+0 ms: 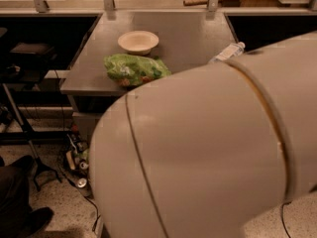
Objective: Pick pepsi can from bottom drawer and place on counter
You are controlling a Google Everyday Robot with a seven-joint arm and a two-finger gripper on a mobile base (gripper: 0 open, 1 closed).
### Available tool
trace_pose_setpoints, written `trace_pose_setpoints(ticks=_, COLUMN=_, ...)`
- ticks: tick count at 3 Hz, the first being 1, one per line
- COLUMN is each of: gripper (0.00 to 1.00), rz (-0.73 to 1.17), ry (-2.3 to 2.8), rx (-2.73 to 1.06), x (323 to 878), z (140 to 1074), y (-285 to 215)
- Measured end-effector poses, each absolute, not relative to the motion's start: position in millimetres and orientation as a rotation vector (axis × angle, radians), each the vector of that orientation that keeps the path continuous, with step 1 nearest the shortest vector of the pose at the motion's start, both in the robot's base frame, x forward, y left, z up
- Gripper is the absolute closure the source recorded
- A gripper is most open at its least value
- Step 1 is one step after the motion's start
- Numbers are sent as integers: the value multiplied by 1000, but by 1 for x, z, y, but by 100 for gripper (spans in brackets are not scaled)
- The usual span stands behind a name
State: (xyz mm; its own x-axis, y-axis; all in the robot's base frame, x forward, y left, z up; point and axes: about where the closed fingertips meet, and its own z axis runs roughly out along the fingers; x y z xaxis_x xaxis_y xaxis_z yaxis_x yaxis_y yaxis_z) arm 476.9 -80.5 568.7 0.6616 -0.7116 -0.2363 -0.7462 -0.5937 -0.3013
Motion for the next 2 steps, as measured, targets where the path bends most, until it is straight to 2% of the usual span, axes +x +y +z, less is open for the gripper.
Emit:
trace_pose_setpoints(ticks=1, gripper=100, rz=135, ry=1141, rx=-2554, x=490, z=618, y=-136)
trace_pose_setpoints(ticks=2, gripper=100, rz=135, ry=1141, rx=-2554, x=490, z=618, y=-136)
